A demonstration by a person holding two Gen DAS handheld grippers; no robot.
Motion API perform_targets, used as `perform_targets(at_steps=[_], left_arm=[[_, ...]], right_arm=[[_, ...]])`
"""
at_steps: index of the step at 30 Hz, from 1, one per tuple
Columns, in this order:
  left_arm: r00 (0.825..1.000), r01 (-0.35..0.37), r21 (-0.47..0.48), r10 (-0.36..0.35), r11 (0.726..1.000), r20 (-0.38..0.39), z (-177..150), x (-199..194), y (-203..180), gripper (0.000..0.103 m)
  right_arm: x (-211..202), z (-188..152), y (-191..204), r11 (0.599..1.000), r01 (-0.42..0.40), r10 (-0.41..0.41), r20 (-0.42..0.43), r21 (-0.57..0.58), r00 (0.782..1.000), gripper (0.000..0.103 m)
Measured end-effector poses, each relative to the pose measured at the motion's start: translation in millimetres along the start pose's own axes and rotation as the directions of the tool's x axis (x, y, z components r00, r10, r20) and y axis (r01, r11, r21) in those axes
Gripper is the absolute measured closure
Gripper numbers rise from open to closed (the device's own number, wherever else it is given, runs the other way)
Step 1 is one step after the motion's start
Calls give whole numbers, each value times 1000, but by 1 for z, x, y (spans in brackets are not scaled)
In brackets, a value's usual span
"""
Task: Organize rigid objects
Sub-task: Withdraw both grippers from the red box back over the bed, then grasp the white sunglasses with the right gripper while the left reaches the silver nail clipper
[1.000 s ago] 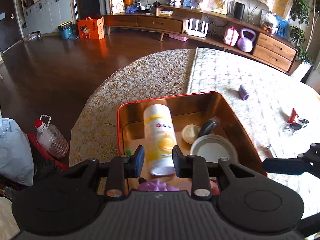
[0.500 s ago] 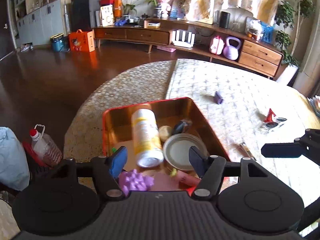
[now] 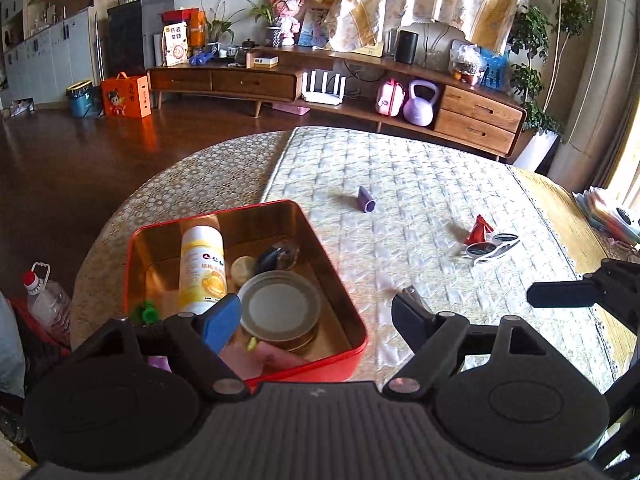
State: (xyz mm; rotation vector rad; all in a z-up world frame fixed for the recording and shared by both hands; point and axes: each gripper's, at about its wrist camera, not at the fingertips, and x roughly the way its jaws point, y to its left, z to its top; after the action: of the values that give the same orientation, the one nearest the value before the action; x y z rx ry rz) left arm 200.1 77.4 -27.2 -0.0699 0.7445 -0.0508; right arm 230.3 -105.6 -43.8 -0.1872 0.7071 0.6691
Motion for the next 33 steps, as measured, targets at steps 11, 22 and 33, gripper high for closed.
perform_targets(at_steps=[11, 22, 33], left_arm=[[1000, 5, 8, -5, 1000, -3, 12, 34, -47, 20], [999, -2, 47, 3, 999, -32, -4, 73, -104, 20], [998, -10, 97, 16, 995, -68, -23, 101, -135, 20]], right_arm=[[-17, -25, -92, 985, 133, -133, -9, 111, 991, 0], [11, -26, -171, 942, 245, -239, -53, 228, 969, 0], [59, -17, -215, 861, 357, -341, -109, 362, 934, 2]])
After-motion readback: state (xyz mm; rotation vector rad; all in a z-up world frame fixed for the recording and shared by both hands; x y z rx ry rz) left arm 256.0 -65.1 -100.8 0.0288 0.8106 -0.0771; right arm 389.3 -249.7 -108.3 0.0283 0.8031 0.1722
